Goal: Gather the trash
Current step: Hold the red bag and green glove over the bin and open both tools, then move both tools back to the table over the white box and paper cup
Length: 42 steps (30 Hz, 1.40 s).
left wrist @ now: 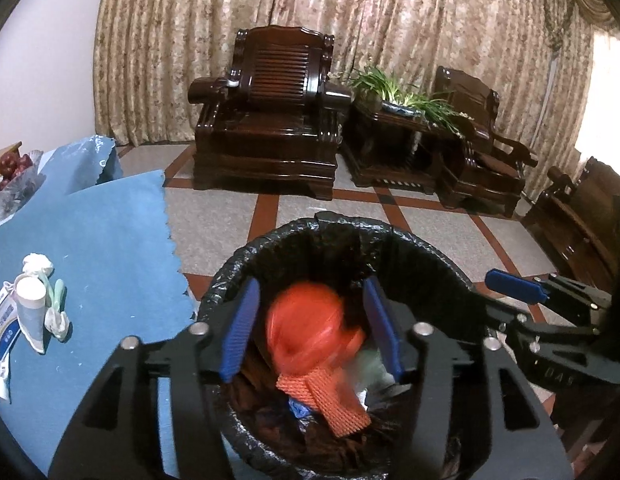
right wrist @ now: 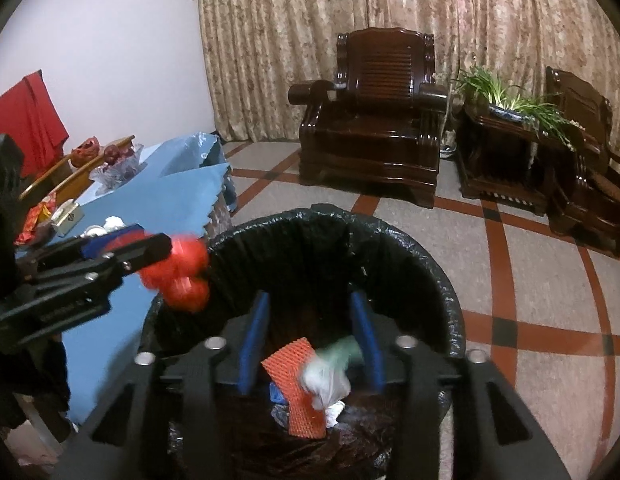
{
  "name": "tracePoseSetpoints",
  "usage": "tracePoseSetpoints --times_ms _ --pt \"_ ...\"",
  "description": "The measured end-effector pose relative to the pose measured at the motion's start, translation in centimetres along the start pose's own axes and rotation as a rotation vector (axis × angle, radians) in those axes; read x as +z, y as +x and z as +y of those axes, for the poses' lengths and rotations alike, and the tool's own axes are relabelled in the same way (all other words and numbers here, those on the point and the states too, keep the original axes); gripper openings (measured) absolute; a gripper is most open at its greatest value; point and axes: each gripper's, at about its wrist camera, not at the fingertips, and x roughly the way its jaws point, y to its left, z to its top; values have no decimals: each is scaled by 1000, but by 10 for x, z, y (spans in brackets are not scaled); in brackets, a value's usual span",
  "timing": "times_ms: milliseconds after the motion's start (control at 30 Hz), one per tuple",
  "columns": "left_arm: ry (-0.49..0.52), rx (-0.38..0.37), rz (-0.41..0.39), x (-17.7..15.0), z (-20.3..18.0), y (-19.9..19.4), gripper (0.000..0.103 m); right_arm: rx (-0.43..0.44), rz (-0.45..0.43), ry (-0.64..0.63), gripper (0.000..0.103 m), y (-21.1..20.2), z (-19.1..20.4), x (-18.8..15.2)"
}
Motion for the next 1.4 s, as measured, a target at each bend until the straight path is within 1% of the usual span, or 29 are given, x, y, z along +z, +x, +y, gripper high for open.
tracePoseSetpoints --times_ms 33,67,100,167,233,333,533,733,900,1067,1400 --pt "-5 -4 -3 0 2 -1 66 -3 -2 0 60 0 1 0" --pt "-8 -5 -6 0 3 -3 70 -10 -8 2 72 -2 1 0" --pt "-12 -2 -12 0 5 -5 71 -20 -17 1 76 -4 2 1" --pt "-15 2 -14 1 6 -6 74 -23 -29 1 90 -6 2 1" --pt "-23 10 -22 2 9 -10 79 -23 -36 2 97 -9 4 2" --pt "-44 35 -39 5 18 -20 86 -10 -40 8 97 -11 7 4" --pt "-68 91 -66 3 40 -44 89 17 -52 -7 97 -12 21 10" --pt "-120 163 -88 -4 72 -73 90 54 -54 -32 97 -8 42 16" --pt "-137 238 -103 -13 98 -96 90 93 -51 -63 97 -1 65 20" --pt "-174 310 -110 -24 126 -117 90 137 -42 -104 97 9 94 23" --pt "-247 428 -117 -42 184 -148 90 216 -35 -183 97 33 156 36"
